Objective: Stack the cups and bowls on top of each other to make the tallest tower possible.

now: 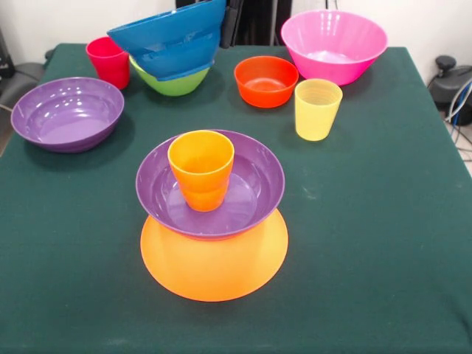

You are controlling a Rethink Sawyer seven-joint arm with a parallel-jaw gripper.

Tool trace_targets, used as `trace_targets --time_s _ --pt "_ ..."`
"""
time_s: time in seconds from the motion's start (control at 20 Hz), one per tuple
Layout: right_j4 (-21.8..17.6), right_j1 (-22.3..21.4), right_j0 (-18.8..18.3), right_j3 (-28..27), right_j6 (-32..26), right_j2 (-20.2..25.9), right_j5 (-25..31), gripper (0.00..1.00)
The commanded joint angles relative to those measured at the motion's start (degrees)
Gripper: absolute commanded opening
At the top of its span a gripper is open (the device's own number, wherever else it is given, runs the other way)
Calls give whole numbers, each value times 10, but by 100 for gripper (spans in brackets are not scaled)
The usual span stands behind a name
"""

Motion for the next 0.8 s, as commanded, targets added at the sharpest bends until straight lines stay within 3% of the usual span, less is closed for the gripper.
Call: trace_targets --time_s 0.05,0.35,0.8 --pt "26 16 -17 -27 44 24 114 0" --pt "22 113 9 -164 68 25 148 0" --pt "8 167 42 -260 78 9 190 0"
